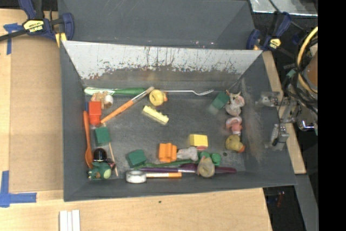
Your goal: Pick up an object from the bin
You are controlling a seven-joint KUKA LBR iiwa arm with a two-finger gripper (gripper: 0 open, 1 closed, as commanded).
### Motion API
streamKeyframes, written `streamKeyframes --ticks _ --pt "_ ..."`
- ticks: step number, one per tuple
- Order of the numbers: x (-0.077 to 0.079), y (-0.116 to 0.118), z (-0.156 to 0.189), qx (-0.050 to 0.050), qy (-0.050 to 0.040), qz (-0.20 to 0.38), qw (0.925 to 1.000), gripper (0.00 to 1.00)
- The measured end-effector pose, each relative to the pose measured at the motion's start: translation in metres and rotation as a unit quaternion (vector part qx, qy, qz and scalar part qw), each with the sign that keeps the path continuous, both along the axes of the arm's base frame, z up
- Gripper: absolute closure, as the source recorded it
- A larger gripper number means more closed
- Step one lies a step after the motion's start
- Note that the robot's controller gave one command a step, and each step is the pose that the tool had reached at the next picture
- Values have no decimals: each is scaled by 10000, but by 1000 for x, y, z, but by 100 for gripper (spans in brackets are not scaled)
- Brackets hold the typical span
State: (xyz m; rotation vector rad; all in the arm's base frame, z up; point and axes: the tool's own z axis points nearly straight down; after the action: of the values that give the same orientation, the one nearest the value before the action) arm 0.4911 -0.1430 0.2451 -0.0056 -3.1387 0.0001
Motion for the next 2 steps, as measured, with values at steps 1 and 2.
streamKeyframes --ticks 1,2 --pt "1 0 3 -6 -31 11 10000 0" --pt "30 -8 -15 -19 -64 737 9973 0"
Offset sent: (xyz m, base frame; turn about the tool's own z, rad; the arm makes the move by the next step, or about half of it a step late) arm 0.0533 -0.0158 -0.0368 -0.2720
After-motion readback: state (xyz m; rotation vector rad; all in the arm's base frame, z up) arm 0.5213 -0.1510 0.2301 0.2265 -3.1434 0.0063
